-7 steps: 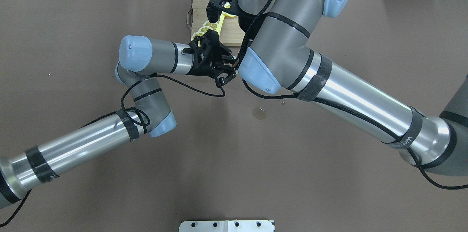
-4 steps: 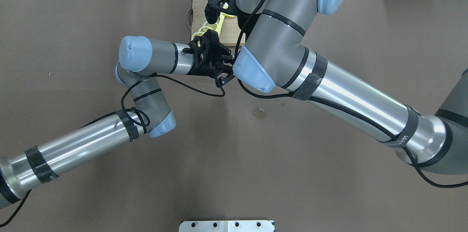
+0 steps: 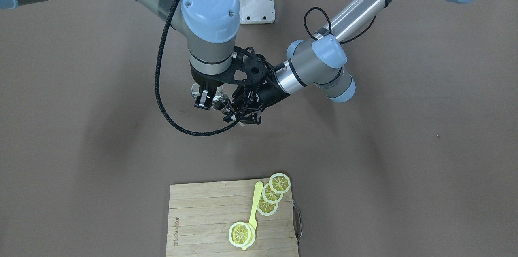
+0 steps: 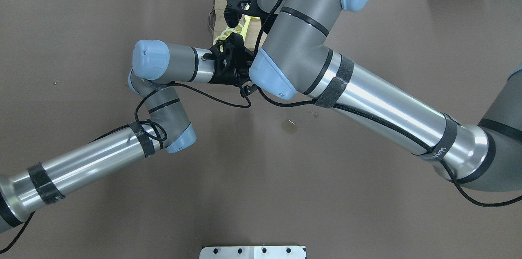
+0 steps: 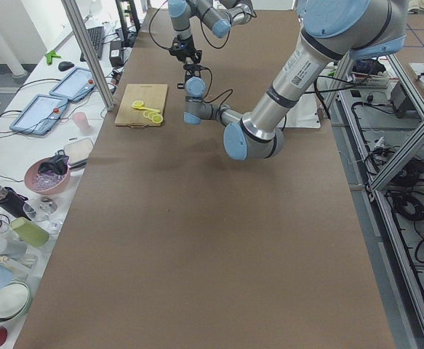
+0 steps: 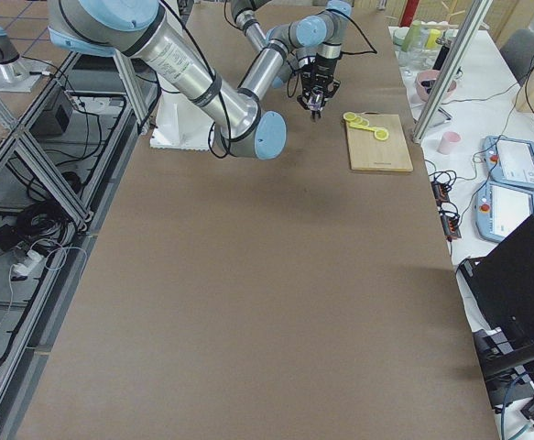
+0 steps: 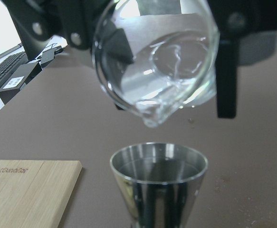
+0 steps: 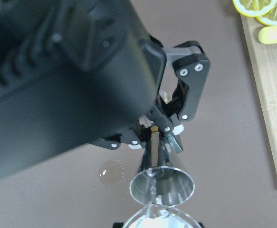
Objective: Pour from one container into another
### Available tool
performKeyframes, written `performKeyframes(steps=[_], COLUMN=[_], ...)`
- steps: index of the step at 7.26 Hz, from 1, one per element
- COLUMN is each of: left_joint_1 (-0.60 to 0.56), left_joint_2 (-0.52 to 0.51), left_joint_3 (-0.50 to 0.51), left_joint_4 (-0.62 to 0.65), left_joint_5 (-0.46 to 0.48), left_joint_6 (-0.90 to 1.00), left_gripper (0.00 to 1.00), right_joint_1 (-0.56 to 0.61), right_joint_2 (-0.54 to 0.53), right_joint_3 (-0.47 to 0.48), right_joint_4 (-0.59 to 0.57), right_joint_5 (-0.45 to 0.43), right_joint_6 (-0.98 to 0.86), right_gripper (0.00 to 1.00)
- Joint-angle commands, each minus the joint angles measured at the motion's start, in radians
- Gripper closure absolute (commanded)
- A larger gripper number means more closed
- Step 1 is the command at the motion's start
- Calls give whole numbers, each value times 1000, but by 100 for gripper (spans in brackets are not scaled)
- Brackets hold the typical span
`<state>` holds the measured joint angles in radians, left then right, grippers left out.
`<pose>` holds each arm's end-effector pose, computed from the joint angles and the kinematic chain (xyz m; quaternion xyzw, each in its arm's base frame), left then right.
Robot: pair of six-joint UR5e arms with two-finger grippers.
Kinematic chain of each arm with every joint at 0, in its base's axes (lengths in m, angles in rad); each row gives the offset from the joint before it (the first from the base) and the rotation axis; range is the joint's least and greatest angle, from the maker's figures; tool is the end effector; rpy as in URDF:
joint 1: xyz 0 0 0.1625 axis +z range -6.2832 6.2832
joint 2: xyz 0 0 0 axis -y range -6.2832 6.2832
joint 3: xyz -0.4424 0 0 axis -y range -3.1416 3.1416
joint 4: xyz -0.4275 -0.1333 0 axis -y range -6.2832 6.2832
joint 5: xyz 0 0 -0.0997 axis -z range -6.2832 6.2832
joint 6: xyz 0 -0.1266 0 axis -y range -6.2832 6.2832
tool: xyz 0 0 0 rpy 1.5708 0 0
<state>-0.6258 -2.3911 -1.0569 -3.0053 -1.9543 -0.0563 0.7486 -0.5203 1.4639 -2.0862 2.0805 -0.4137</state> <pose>0.6224 -0.5558 0.2171 0.5995 0.4680 0.4035 0.5086 -0.5164 -0.5774 0.0954 0.1514 -0.2829 -0.5915 0.7397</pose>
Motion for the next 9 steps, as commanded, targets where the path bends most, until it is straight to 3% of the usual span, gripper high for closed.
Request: performKeyframes(steps=[1,6,9], left_joint_1=[0,0,1], left_joint_2=[1,0,0], left_joint_3=[0,0,0], left_joint_4=[0,0,0], left_joint_5=[0,0,0], left_joint_6=[-1,0,1], left_gripper=[100,100,100], right_joint_1=[-2,-2,3], right_joint_2=[3,16,-29], right_joint_3=[-4,-20,50], right_joint_4=[-14,-23,-12], right_joint_5=[-8,-10,-14], right_joint_6=[-19,-34,-36], right_gripper=[100,100,100])
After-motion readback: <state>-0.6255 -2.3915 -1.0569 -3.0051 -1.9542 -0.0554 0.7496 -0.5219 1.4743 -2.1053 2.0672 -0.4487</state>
